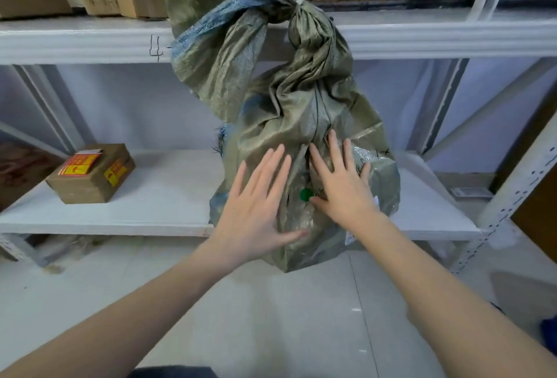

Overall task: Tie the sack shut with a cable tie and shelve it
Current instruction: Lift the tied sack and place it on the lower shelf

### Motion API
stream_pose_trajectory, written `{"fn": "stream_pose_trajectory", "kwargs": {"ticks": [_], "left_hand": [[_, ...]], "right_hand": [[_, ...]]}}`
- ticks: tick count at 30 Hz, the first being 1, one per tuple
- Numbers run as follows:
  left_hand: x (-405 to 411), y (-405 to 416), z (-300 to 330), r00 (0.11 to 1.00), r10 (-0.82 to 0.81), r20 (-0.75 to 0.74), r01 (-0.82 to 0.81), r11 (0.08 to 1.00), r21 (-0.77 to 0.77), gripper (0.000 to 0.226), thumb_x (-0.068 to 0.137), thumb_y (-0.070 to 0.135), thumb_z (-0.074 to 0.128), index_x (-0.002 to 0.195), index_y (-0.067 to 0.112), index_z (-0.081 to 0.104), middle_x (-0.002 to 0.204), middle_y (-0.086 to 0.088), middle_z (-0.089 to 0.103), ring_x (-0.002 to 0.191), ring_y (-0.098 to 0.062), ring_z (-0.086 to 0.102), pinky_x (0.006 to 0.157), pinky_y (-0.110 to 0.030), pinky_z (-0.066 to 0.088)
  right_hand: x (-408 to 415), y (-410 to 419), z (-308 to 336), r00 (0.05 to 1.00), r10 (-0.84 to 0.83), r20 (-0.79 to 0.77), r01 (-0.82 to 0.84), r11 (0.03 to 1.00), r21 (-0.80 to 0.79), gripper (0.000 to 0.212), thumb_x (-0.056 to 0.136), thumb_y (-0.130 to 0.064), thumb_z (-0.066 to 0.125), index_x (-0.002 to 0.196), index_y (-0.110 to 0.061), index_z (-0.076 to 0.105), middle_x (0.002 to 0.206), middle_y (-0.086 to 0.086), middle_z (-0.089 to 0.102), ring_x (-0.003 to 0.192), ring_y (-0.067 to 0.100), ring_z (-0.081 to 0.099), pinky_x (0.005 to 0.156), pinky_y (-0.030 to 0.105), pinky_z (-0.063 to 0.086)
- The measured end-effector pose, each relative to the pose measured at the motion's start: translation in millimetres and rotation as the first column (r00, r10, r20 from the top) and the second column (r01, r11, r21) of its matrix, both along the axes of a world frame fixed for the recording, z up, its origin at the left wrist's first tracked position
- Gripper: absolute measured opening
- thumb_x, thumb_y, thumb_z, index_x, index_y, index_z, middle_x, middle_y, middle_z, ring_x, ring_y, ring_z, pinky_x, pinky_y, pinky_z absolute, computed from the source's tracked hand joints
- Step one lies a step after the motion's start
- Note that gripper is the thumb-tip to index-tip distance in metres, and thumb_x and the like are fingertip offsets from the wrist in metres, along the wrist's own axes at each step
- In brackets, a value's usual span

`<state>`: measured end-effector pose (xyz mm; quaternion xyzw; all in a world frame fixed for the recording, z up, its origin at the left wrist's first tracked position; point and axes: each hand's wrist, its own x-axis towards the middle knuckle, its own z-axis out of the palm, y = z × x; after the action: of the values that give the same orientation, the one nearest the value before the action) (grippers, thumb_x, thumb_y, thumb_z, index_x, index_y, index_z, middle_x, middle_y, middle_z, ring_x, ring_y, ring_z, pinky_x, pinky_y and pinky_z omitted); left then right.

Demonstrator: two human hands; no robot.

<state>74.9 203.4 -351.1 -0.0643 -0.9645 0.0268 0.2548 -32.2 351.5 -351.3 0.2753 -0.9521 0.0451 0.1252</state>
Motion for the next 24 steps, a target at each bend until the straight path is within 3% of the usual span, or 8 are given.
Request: {"fn": "stream_pose_trajectory", "kwargs": {"ticks": [3, 12, 17, 24], "left_hand": [[-14, -4, -31, 0.978, 0.109, 0.179, -0.111, 0.994, -0.001, 0.129, 0.063, 0.080, 0.056, 0.150, 0.008, -0.005, 0.160, -0.011, -0.011, 0.148, -0.027, -0.009, 0.117, -0.054, 0.002], [-74, -13, -38, 0.946, 0.253, 0.203, -0.248, 0.967, -0.051, 0.145, 0.049, 0.087, 0.057, 0.148, 0.007, -0.011, 0.158, -0.013, -0.019, 0.146, -0.031, -0.016, 0.113, -0.062, -0.002], [-96, -25, -36, 0.930, 0.295, 0.218, -0.276, 0.954, -0.115, 0.148, 0.046, 0.088, 0.057, 0.148, 0.005, -0.012, 0.158, -0.013, -0.022, 0.146, -0.031, -0.017, 0.112, -0.064, 0.000], [-120, -29, -31, 0.910, 0.338, 0.240, -0.301, 0.937, -0.178, 0.143, 0.048, 0.088, 0.055, 0.149, 0.000, 0.006, 0.157, -0.015, -0.022, 0.146, -0.034, -0.016, 0.112, -0.065, 0.003]], "right_hand": [[-8, -4, 2, 1.000, 0.003, -0.015, -0.003, 1.000, 0.007, 0.095, 0.083, -0.040, 0.062, 0.148, -0.025, -0.006, 0.156, 0.010, -0.023, 0.144, 0.037, -0.013, 0.108, 0.067, 0.011], [-12, 5, -7, 0.997, 0.052, -0.050, -0.055, 0.996, -0.077, 0.088, 0.086, -0.042, 0.057, 0.149, -0.026, -0.003, 0.158, 0.013, -0.010, 0.146, 0.032, -0.005, 0.113, 0.061, 0.006], [0, 12, -22, 0.971, 0.022, -0.237, -0.084, 0.963, -0.257, 0.077, 0.080, -0.032, 0.065, 0.144, -0.020, 0.024, 0.151, 0.019, 0.025, 0.135, 0.033, 0.036, 0.110, 0.058, 0.024], [-6, 14, -49, 0.942, -0.069, -0.329, -0.023, 0.963, -0.267, 0.050, 0.076, -0.020, 0.064, 0.122, -0.012, 0.048, 0.125, 0.014, 0.052, 0.119, 0.026, 0.040, 0.097, 0.053, 0.040]]}}
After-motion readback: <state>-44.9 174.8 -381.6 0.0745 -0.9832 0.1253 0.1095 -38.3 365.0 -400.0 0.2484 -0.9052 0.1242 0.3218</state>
